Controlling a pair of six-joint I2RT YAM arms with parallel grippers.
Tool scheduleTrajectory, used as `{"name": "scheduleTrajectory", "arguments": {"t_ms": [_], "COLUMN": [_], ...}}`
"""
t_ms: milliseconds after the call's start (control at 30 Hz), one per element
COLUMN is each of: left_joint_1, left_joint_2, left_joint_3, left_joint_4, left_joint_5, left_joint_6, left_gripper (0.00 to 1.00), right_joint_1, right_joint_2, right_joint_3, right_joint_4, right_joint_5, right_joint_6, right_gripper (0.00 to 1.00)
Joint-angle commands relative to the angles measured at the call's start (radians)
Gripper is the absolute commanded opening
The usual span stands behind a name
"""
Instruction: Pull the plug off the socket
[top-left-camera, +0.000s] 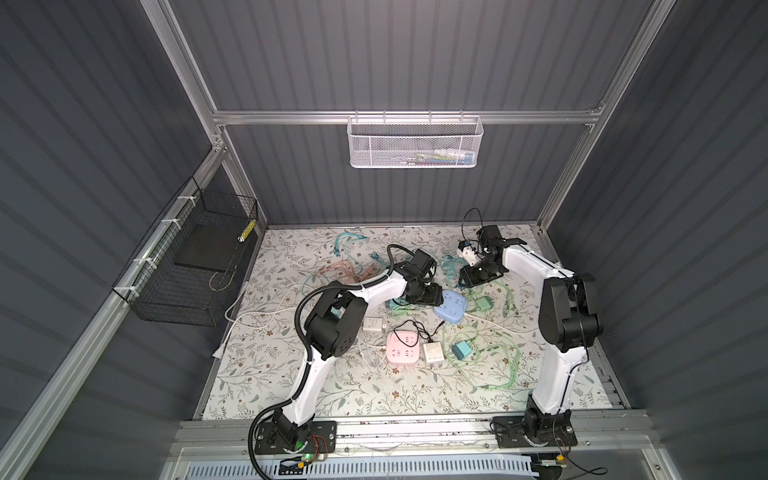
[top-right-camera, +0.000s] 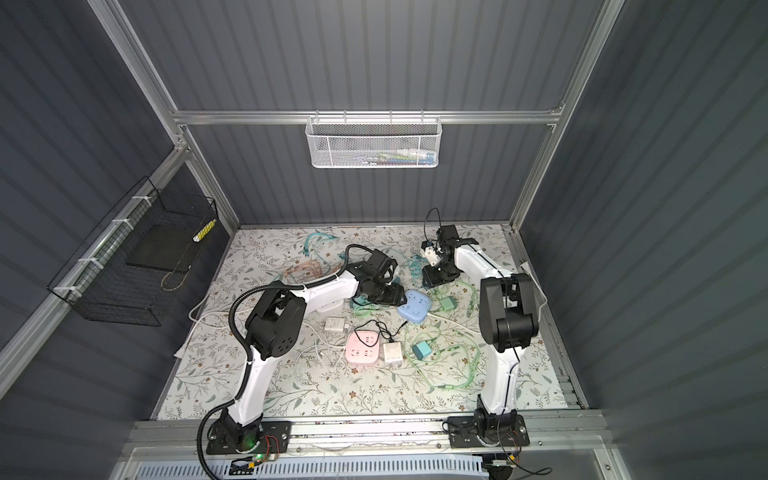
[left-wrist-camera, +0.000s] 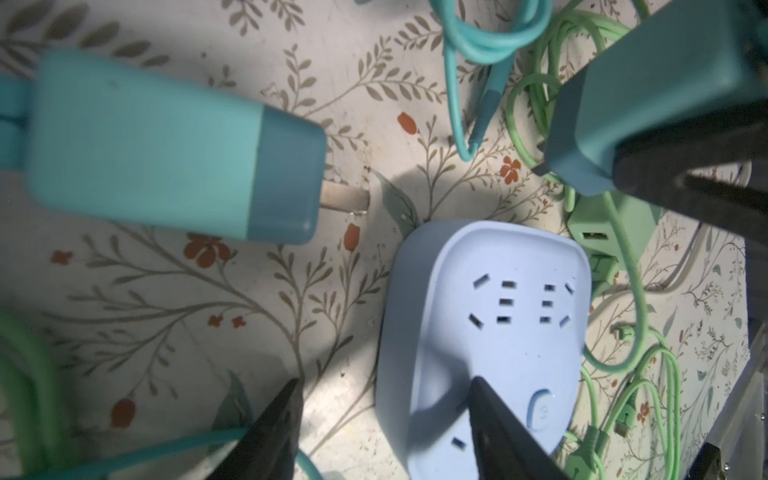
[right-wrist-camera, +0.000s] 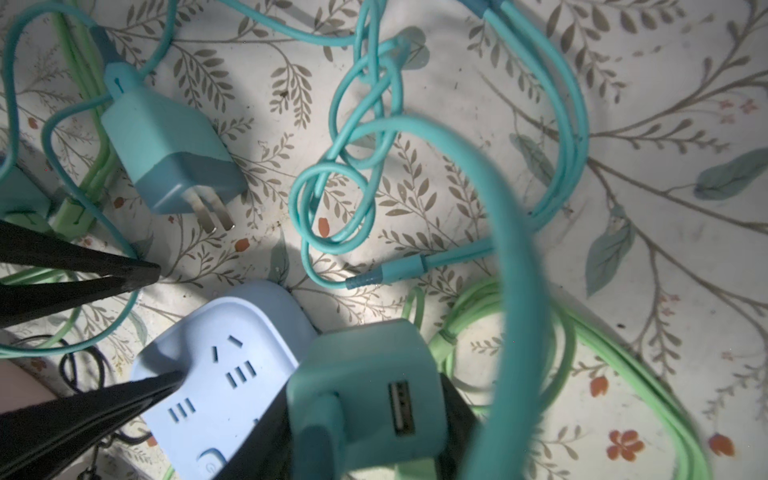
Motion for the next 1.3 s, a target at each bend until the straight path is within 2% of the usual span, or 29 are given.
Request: {"name": "scheduleTrajectory", "arguments": {"t_ms": [0,133,233,400,533,700,800,867,900,1000,1100,1267], "left_joint_1": [0.002,0.002,0.002,0.003,0.002,0.003,0.003,0.005,0.007,0.015,0.031,0.061], "left_joint_2": [-0.038,-0.045,-0.053,-0.103,-0.156,-0.202,-0.238,-0.27,-0.288,-0.34,-0.382,-0.492], "left_joint_3": [-0.02,-0.012,-0.004,0.0,-0.006,-0.009,-0.027,-0.055,-0.072,-0.127,-0.174,-0.3], "left_joint_4": [-0.013,-0.013,-0.02,-0.023,-0.017,-0.032,-0.041,-0.039,-0.032,-0.016,-0.006,0.012], "left_joint_5": [-0.018,-0.019,-0.025,-0.071,-0.122,-0.156,-0.192,-0.229,-0.245,-0.302,-0.345,-0.479], "left_joint_6": [0.019,0.02,0.022,0.022,0.019,0.022,0.027,0.035,0.039,0.046,0.05,0.048], "left_gripper": [0.68,0.7,0.72,0.77,0.81,0.82,0.86,0.96,1.0,1.0,1.0,1.0], "right_joint_1": [-0.007,-0.011,-0.015,-0.018,-0.022,-0.022,-0.022,-0.025,-0.027,-0.043,-0.067,-0.107], "right_joint_2": [0.024,0.0,-0.021,-0.088,-0.162,-0.187,-0.211,-0.253,-0.281,-0.396,-0.529,-0.753], "right_joint_3": [0.019,0.01,0.012,-0.024,-0.068,-0.055,-0.077,-0.128,-0.162,-0.3,-0.453,-0.734], "right_joint_4": [-0.044,-0.022,-0.019,0.017,0.072,0.08,0.106,0.159,0.196,0.319,0.481,0.723], "right_joint_5": [0.006,0.016,0.03,0.05,0.016,-0.016,0.013,0.058,0.076,0.113,0.147,0.236], "right_joint_6": [0.051,0.085,0.101,0.12,0.136,0.159,0.168,0.171,0.172,0.178,0.183,0.174], "right_gripper": [0.6,0.69,0.7,0.75,0.8,0.82,0.82,0.84,0.89,0.99,0.99,0.99]}}
